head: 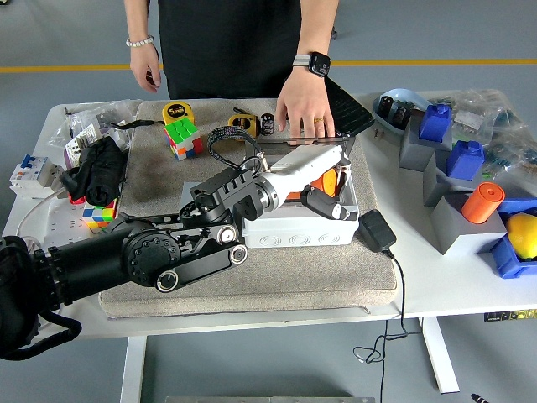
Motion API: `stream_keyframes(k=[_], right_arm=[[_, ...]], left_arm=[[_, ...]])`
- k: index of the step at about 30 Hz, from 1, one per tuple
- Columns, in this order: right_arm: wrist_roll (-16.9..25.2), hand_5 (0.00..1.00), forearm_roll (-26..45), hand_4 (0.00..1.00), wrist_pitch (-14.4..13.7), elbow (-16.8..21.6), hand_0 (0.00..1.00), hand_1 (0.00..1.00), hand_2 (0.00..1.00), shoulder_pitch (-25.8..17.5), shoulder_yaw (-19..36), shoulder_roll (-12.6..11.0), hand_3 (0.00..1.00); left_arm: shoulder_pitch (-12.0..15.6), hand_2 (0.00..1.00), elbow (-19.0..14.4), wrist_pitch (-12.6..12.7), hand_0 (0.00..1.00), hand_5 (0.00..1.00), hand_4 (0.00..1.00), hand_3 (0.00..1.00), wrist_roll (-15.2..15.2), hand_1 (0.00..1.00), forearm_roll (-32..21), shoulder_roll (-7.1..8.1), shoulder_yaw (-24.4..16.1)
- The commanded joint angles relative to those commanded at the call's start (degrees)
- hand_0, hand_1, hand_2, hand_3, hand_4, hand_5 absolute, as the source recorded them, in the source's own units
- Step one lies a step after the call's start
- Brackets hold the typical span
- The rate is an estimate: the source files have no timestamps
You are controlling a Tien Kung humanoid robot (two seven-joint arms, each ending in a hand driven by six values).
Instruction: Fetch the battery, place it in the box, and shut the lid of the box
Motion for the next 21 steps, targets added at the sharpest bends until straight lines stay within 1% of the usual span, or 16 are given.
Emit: stream_keyframes(k=[3,4,9,10,15,16,21], right_arm=[[0.0,0.495,0.1,0.94,0.1,0.0,0.573,0.636,0.661,-0.1,-0.1,0.0,0.577],[0.0,0.494,0.1,0.94,0.1,0.0,0.578,0.637,0.661,-0.1,-0.1,0.0,0.576],[0.0,0.494,-0.1,0.94,0.1,0.0,0.578,0.637,0.661,0.1,0.1,-0.1,0.576],[0.0,0.494,-0.1,0.94,0.1,0.0,0.575,0.636,0.66,0.1,0.1,-0.1,0.577],[0.0,0.494,-0.2,0.94,0.1,0.1,0.575,0.636,0.66,0.3,0.3,-0.1,0.577],[0.0,0.492,-0.3,0.94,0.1,0.2,0.577,0.637,0.661,0.3,0.4,-0.1,0.577],[0.1,0.492,-0.6,0.94,0.0,0.3,0.577,0.637,0.661,0.5,0.5,-0.1,0.577]], left_arm=[[-0.4,0.166,1.3,-0.2,0.153,0.252,0.998,0.255,0.0,0.122,-0.4,-0.34,0.3],[-0.4,0.227,1.5,-0.3,0.208,0.277,0.998,0.437,0.1,0.199,-0.4,-0.39,0.3],[-0.4,0.227,2.1,-0.3,0.208,0.277,0.998,0.437,0.1,0.199,0.0,-0.42,0.2],[-0.4,0.357,2.1,-0.3,0.267,0.294,0.998,0.512,0.2,0.372,0.0,-0.47,0.2],[-0.6,0.357,2.6,-0.1,0.267,0.294,0.998,0.512,-0.2,0.372,-0.1,-0.75,0.2],[-0.6,0.43,2.8,0.1,0.298,0.303,0.998,0.533,-0.4,0.436,-0.2,-0.77,0.4],[-0.7,0.43,3.6,0.5,0.298,0.303,0.998,0.533,-1.0,0.436,-0.3,-0.84,1.0]])
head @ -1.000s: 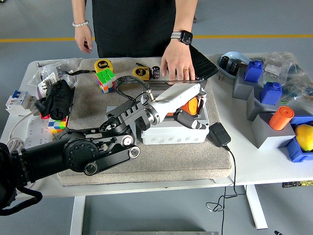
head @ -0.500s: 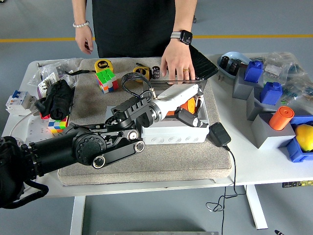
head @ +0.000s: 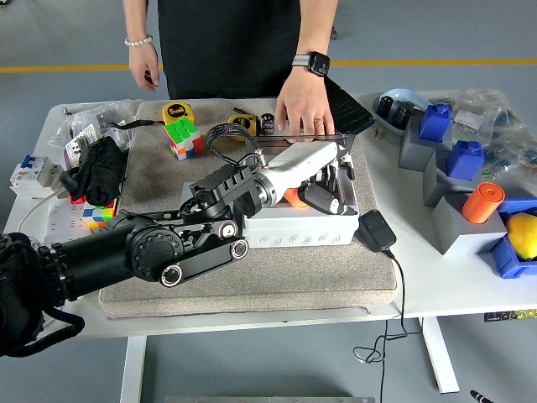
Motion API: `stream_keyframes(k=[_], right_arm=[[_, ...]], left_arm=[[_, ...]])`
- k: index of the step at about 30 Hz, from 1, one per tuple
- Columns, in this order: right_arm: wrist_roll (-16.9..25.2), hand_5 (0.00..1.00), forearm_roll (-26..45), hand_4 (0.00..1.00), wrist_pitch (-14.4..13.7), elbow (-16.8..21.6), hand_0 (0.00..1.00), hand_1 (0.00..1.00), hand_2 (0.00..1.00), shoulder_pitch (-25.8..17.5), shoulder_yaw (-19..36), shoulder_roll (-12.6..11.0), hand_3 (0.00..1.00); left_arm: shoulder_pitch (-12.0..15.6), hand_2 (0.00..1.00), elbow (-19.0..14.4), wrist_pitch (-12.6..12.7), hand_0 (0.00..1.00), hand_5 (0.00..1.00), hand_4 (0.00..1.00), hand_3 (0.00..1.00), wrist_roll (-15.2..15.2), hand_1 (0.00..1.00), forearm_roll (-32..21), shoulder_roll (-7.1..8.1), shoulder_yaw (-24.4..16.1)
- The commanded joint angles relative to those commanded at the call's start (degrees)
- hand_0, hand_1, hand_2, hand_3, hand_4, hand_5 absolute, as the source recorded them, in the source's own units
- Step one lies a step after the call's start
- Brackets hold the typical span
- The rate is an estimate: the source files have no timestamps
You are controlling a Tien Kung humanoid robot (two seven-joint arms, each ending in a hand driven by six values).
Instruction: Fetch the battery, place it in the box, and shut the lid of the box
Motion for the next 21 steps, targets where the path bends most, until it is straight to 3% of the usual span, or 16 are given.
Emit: stream_keyframes(k=[5,11,18,19,21], right_arm=[[0.0,0.492,0.1,0.94,0.1,0.0,0.577,0.637,0.661,-0.2,0.0,0.0,0.577],[0.0,0.491,-0.1,0.94,0.0,0.0,0.577,0.636,0.661,-0.2,0.7,0.1,0.577],[0.1,0.49,-0.2,0.94,-0.1,-0.1,0.577,0.638,0.661,-0.4,1.2,0.3,0.577],[0.0,0.49,-0.2,0.94,-0.1,-0.1,0.574,0.638,0.661,-0.4,1.1,0.3,0.577],[0.1,0.49,-0.3,0.94,-0.1,-0.1,0.574,0.638,0.661,-0.4,1.3,0.3,0.577]], left_arm=[[0.5,0.434,-1.0,-0.1,0.303,0.31,0.998,0.536,-0.2,0.443,0.5,0.27,-1.0],[2.0,0.438,-5.4,-0.3,0.309,0.332,0.998,0.542,-0.6,0.452,1.0,1.25,-5.2],[5.3,0.452,-13.5,-0.8,0.314,0.364,0.998,0.546,-0.7,0.466,1.7,4.07,-12.0],[5.7,0.463,-14.4,-0.8,0.316,0.444,0.998,0.543,-0.6,0.481,1.9,4.49,-12.9],[7.0,0.463,-16.7,-1.2,0.316,0.444,0.998,0.543,-0.1,0.481,2.2,5.72,-15.3]])
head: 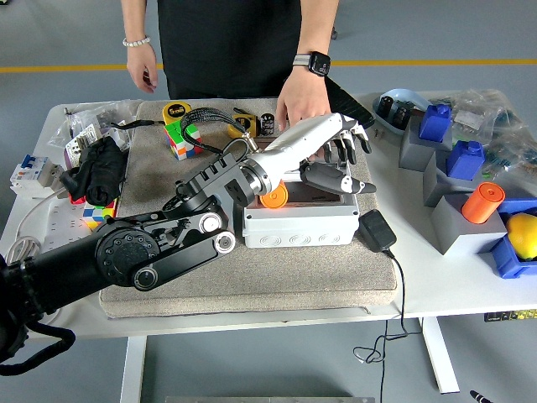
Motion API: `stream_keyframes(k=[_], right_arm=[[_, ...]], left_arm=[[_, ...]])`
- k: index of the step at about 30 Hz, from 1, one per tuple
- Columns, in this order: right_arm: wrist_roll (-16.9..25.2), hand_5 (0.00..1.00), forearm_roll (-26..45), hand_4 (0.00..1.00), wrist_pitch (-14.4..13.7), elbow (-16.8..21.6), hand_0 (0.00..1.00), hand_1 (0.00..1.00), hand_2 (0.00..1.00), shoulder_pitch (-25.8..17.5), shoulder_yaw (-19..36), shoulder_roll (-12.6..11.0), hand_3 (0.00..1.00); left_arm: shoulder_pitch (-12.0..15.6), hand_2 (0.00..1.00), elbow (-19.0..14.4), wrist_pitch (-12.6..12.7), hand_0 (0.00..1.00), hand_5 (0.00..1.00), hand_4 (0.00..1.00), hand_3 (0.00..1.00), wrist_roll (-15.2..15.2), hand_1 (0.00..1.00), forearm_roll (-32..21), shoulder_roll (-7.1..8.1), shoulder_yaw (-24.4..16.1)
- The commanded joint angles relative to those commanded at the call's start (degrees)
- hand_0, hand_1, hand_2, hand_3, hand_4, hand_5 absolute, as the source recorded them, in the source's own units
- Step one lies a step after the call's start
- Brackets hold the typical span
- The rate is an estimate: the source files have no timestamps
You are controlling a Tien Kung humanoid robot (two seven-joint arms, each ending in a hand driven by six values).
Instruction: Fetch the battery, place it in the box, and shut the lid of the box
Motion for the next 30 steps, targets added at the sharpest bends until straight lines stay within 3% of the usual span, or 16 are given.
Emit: stream_keyframes(k=[3,4,10,17,24,30], right_arm=[[0.1,0.49,-0.2,0.94,-0.1,0.1,0.574,0.638,0.661,0.0,0.4,0.0,0.577],[0.1,0.49,-0.2,0.94,-0.1,0.0,0.575,0.637,0.66,-0.1,0.5,0.0,0.577],[0.1,0.489,-0.2,0.94,0.1,-0.1,0.574,0.637,0.661,-0.3,1.0,0.0,0.577],[0.1,0.49,-0.4,0.94,0.2,0.0,0.575,0.638,0.661,-0.2,1.4,0.0,0.577],[0.2,0.488,-0.5,0.94,0.1,0.0,0.574,0.637,0.661,-0.3,1.5,0.1,0.577],[0.1,0.488,-0.5,0.94,0.2,0.0,0.574,0.637,0.66,-0.4,1.1,0.0,0.577]], left_arm=[[2.5,0.463,-2.4,-0.4,0.316,0.444,0.998,0.543,0.5,0.481,0.2,2.39,-3.1],[3.0,0.524,-2.8,-0.6,0.329,0.53,0.998,0.552,0.7,0.558,0.4,2.93,-3.6],[8.7,0.559,-6.7,-2.2,0.36,0.557,0.998,0.566,2.0,0.592,0.3,9.19,-6.9],[13.8,0.576,-10.2,-2.8,0.363,0.567,0.998,0.525,2.6,0.593,0.3,13.47,-8.8],[17.6,0.588,-9.7,-4.0,0.364,0.576,0.998,0.523,3.9,0.597,1.2,15.42,-8.1],[18.0,0.58,-8.9,-5.1,0.361,0.577,0.998,0.527,5.0,0.59,1.8,15.02,-7.9]])
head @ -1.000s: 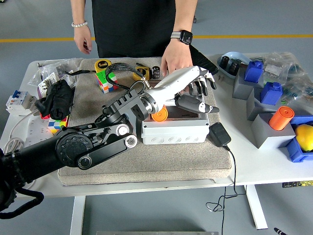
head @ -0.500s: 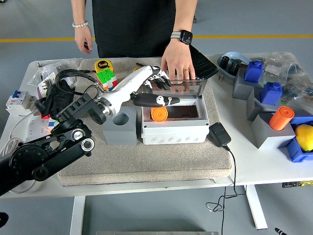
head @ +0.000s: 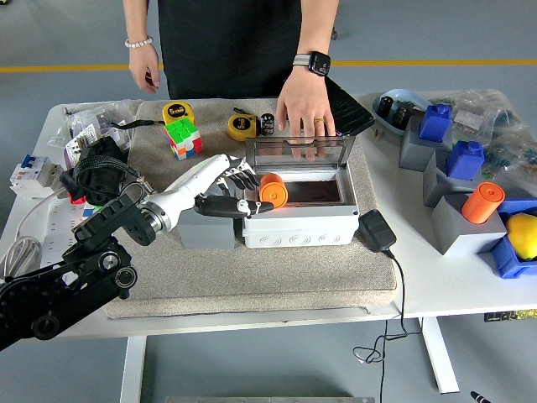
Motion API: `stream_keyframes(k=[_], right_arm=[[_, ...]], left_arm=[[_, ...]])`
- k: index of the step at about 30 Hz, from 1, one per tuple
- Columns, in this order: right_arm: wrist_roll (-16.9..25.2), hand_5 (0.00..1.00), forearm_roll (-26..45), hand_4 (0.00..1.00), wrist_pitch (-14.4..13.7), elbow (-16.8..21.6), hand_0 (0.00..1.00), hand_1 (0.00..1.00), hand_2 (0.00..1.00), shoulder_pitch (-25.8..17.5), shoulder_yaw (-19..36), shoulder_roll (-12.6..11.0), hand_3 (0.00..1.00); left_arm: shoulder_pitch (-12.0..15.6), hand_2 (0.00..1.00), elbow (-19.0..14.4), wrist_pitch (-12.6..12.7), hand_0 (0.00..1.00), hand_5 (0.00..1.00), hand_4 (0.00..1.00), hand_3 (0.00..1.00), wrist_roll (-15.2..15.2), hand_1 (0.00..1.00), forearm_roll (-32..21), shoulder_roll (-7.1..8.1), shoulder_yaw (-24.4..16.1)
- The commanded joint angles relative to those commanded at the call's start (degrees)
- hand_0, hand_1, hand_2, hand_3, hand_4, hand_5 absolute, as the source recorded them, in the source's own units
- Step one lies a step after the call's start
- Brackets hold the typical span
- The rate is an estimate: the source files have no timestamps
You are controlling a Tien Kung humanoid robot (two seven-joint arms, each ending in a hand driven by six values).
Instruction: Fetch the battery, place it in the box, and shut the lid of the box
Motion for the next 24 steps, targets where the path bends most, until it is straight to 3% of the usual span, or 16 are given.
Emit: stream_keyframes(k=[3,7,11,12,17,20,24], right_arm=[[0.1,0.488,-0.1,0.94,-0.1,0.1,0.574,0.637,0.66,0.2,0.1,-0.1,0.577],[0.0,0.489,0.0,0.94,0.0,0.1,0.572,0.636,0.66,0.3,-0.3,-0.1,0.577],[0.0,0.488,0.2,0.939,0.0,0.1,0.574,0.637,0.66,0.2,-0.7,0.0,0.577],[-0.1,0.488,0.3,0.939,0.0,0.1,0.574,0.637,0.66,0.2,-1.0,-0.1,0.577],[-0.1,0.488,0.4,0.94,-0.1,0.1,0.574,0.637,0.66,0.4,-1.5,0.0,0.577],[-0.1,0.488,0.3,0.94,-0.2,0.2,0.574,0.637,0.66,0.5,-1.4,0.0,0.577],[-0.2,0.489,0.4,0.939,-0.1,0.1,0.575,0.637,0.66,0.3,-1.4,-0.2,0.577]], left_arm=[[-0.6,0.58,-0.5,-0.5,0.361,0.577,0.998,0.527,0.1,0.59,-0.8,-0.43,0.7],[-2.6,0.579,-0.7,-0.1,0.355,0.578,0.998,0.525,-0.6,0.578,-2.5,-2.34,2.1],[-5.2,0.589,-0.4,0.3,0.358,0.581,0.998,0.532,-1.4,0.585,-5.7,-5.5,4.4],[-6.3,0.589,0.5,0.8,0.358,0.581,0.998,0.532,-2.5,0.585,-7.8,-6.9,5.4],[-9.0,0.605,3.5,0.3,0.367,0.58,0.998,0.551,-4.4,0.599,-15.5,-11.1,7.7],[-9.5,0.605,3.5,0.4,0.367,0.58,0.998,0.551,-4.9,0.599,-17.1,-11.43,6.9],[-9.8,0.604,1.7,2.4,0.369,0.578,0.998,0.571,-6.9,0.604,-17.0,-10.18,3.6]])
